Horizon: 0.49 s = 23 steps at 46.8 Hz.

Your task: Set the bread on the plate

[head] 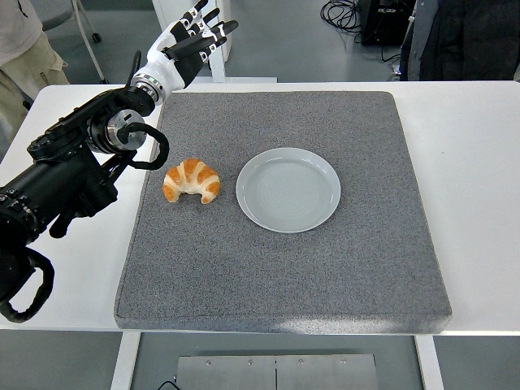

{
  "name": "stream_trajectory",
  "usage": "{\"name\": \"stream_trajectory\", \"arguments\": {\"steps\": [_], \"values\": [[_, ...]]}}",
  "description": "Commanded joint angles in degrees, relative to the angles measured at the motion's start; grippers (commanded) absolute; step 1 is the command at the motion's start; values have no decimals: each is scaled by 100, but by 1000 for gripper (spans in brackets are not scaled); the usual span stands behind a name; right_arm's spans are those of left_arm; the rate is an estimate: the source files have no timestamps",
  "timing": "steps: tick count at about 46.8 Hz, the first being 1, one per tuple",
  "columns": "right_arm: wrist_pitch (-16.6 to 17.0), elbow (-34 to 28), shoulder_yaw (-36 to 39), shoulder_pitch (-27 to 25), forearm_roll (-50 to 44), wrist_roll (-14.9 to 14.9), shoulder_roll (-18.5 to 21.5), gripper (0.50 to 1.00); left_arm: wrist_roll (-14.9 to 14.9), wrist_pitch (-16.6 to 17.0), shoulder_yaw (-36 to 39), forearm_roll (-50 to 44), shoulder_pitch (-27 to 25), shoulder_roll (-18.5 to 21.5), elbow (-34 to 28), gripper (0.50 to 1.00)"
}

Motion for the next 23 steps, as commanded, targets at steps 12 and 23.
{"name": "stream_trajectory", "arguments": {"steps": [12, 23], "values": [[3, 0, -1, 2, 0, 0, 0, 1000, 7, 84, 168, 70, 99, 561, -831, 992], [3, 0, -1, 2, 0, 0, 0, 1000, -10, 119, 599, 316, 99, 1211, -1569, 992]]}}
